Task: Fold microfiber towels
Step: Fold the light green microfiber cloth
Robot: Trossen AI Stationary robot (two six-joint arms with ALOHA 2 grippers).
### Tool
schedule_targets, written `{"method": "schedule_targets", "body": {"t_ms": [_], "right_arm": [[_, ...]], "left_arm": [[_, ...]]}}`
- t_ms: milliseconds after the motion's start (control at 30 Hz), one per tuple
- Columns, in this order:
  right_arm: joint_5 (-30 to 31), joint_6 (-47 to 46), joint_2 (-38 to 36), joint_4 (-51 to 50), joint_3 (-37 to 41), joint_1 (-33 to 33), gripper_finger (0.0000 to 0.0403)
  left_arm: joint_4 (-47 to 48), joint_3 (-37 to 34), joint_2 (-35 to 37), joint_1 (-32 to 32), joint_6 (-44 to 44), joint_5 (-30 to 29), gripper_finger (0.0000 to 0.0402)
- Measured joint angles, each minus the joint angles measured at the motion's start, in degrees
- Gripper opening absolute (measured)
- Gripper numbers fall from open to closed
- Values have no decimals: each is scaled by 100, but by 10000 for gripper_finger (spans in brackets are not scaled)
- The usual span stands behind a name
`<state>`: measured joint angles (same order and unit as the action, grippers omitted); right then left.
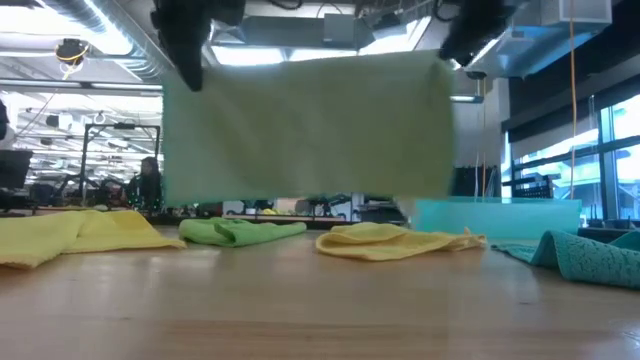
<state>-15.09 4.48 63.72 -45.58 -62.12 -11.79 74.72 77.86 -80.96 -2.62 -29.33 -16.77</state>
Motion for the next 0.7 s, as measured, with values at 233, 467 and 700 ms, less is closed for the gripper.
{"method": "schedule_targets", "body": {"t_ms": [233,467,700], "right_arm": [[-777,-950,7,425,995,1351,2],[-799,-1987,11,1998,2012,2259,2],[-740,-2242,11,2475,2309,2488,7]], "left_arm": [[-1196,-876,-8,-1669,-1792,479,0],[-3100,-1681,-468,-3023,-3199,901,0],[-4037,-1698,-1129,-3546,-3468,957,0]]}}
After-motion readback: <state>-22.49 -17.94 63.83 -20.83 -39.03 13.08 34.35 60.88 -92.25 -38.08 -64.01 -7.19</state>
